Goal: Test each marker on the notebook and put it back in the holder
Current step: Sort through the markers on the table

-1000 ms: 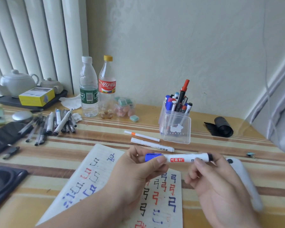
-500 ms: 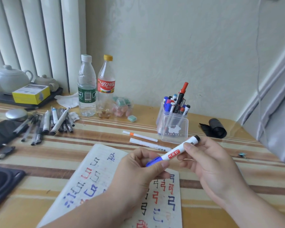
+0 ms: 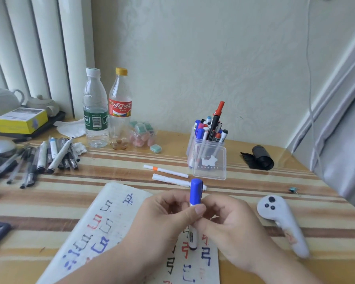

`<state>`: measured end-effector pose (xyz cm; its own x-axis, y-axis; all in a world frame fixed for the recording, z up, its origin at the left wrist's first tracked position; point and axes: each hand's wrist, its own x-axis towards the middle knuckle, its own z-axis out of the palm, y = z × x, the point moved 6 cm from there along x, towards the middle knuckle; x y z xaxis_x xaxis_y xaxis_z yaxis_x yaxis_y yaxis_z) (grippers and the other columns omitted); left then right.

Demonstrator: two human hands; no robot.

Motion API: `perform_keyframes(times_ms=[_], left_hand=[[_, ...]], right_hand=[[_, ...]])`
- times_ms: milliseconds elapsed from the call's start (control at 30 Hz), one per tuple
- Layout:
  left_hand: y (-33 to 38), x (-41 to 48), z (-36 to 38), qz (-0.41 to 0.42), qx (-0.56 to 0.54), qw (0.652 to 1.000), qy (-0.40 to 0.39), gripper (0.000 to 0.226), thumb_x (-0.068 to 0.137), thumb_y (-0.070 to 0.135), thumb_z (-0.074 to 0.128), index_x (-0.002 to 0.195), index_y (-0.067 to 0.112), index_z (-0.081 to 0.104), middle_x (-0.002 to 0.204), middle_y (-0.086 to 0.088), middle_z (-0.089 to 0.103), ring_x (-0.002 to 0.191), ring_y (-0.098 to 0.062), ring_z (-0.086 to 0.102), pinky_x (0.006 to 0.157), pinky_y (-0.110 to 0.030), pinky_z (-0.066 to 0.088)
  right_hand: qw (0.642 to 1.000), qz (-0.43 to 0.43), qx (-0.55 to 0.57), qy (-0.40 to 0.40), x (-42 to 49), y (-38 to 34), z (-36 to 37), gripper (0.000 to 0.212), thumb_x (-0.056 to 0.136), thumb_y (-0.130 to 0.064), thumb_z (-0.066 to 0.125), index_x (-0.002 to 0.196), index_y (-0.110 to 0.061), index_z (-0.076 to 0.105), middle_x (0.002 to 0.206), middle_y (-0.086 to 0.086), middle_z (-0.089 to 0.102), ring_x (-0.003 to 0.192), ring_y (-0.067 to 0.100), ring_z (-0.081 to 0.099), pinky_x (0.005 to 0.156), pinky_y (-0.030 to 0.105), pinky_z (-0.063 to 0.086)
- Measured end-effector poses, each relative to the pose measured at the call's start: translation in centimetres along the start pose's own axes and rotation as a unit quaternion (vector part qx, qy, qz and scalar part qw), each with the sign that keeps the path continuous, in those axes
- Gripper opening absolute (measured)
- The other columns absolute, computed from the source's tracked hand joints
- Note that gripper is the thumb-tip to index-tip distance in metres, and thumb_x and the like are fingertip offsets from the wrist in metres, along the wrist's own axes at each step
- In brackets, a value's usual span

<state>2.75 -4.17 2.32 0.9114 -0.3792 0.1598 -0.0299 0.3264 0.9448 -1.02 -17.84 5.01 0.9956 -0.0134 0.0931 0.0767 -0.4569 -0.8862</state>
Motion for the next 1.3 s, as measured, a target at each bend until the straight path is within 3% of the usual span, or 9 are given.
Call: perform_keyframes(times_ms=[67, 167, 300, 433, 767, 900, 1100, 1200, 1300], left_hand=[[-0.1, 0.0, 0.0, 0.004, 0.017, 1.000, -0.004, 0.034, 0.076, 0.035, 0.087, 0.106, 0.019, 0.079, 0.087, -0.023, 0.068, 0.082, -0.044, 0.062, 0.084, -0.052, 0.052], [-0.4, 0.1, -0.5, -0.003, -0.023, 0.999, 0.028, 0.044, 0.075, 0.039, 0.087, 0.115, 0.024, 0.074, 0.083, -0.002, 0.066, 0.069, -0.012, 0.058, 0.067, -0.022, 0.048], [-0.7, 0.5, -1.2, 0.004, -0.063, 0.997, 0.055, 0.040, 0.066, 0.050, 0.079, 0.096, 0.024, 0.075, 0.081, -0.005, 0.065, 0.063, -0.017, 0.049, 0.064, -0.031, 0.044], [-1.3, 0.9, -1.6, 0.002, -0.060, 0.996, 0.067, 0.034, 0.067, 0.047, 0.078, 0.084, 0.018, 0.073, 0.069, -0.013, 0.059, 0.057, -0.020, 0.048, 0.069, -0.036, 0.041], [-1.9, 1.4, -1.7, -0.032, -0.077, 0.995, 0.053, 0.012, 0.073, 0.022, 0.073, 0.071, 0.011, 0.070, 0.057, -0.016, 0.055, 0.049, -0.021, 0.044, 0.050, -0.022, 0.038], [-2.1, 1.5, -1.7, -0.053, -0.093, 0.993, 0.056, 0.018, 0.067, 0.023, 0.080, 0.068, 0.009, 0.069, 0.055, -0.015, 0.054, 0.047, -0.022, 0.045, 0.049, -0.028, 0.037], [-2.1, 1.5, -1.2, -0.074, -0.109, 0.990, 0.044, 0.015, 0.068, 0.017, 0.076, 0.068, 0.006, 0.067, 0.055, -0.013, 0.051, 0.047, -0.020, 0.042, 0.053, -0.029, 0.029], [-2.3, 1.2, -0.2, -0.060, -0.030, 0.998, -0.017, 0.021, 0.064, 0.027, 0.083, 0.072, 0.014, 0.069, 0.061, -0.012, 0.062, 0.051, -0.020, 0.047, 0.049, -0.025, 0.037], [-2.9, 0.5, 0.9, -0.045, 0.082, 0.993, -0.070, 0.029, 0.064, 0.043, 0.081, 0.085, 0.028, 0.070, 0.074, -0.010, 0.074, 0.062, -0.023, 0.060, 0.062, -0.032, 0.048]], right_hand=[[1.000, -0.011, -0.003, 0.002, 0.3, -0.4, -0.6, 0.026, 0.077, -0.048, 0.083, 0.088, -0.025, 0.078, 0.082, 0.006, 0.075, 0.072, 0.031, 0.067, 0.070, 0.047, 0.056], [0.998, -0.044, -0.008, 0.052, 2.1, -2.0, -3.9, 0.008, 0.086, -0.018, 0.080, 0.080, -0.016, 0.075, 0.073, 0.007, 0.073, 0.054, 0.017, 0.062, 0.056, 0.035, 0.052], [0.979, -0.091, -0.019, 0.183, 7.9, -6.6, -10.6, 0.007, 0.087, -0.005, 0.076, 0.082, -0.008, 0.072, 0.072, 0.010, 0.073, 0.056, 0.022, 0.064, 0.056, 0.031, 0.052], [0.954, -0.142, -0.013, 0.265, 14.5, -11.0, -15.2, 0.010, 0.086, -0.007, 0.074, 0.083, -0.014, 0.067, 0.077, 0.012, 0.073, 0.065, 0.019, 0.068, 0.059, 0.031, 0.056], [0.932, -0.131, -0.087, 0.327, 19.4, -11.2, -17.8, 0.010, 0.083, -0.017, 0.077, 0.079, -0.018, 0.068, 0.072, 0.004, 0.070, 0.058, 0.014, 0.064, 0.055, 0.027, 0.054], [0.920, -0.142, -0.063, 0.359, 17.5, -10.5, -19.3, 0.010, 0.080, -0.021, 0.079, 0.081, -0.019, 0.069, 0.072, -0.001, 0.070, 0.056, 0.010, 0.063, 0.054, 0.023, 0.051], [0.949, -0.114, -0.068, 0.285, 16.4, -8.3, -17.4, 0.011, 0.084, -0.012, 0.080, 0.087, -0.009, 0.070, 0.072, 0.003, 0.071, 0.057, 0.011, 0.066, 0.055, 0.027, 0.055], [0.962, -0.095, -0.079, 0.244, 17.1, -6.9, -15.5, 0.015, 0.083, -0.009, 0.082, 0.091, -0.004, 0.070, 0.074, 0.010, 0.074, 0.062, 0.018, 0.071, 0.064, 0.037, 0.062], [0.966, -0.088, -0.068, 0.232, 17.8, -5.9, -14.8, 0.014, 0.083, -0.008, 0.081, 0.086, -0.008, 0.068, 0.075, 0.012, 0.074, 0.062, 0.021, 0.073, 0.071, 0.045, 0.064]])
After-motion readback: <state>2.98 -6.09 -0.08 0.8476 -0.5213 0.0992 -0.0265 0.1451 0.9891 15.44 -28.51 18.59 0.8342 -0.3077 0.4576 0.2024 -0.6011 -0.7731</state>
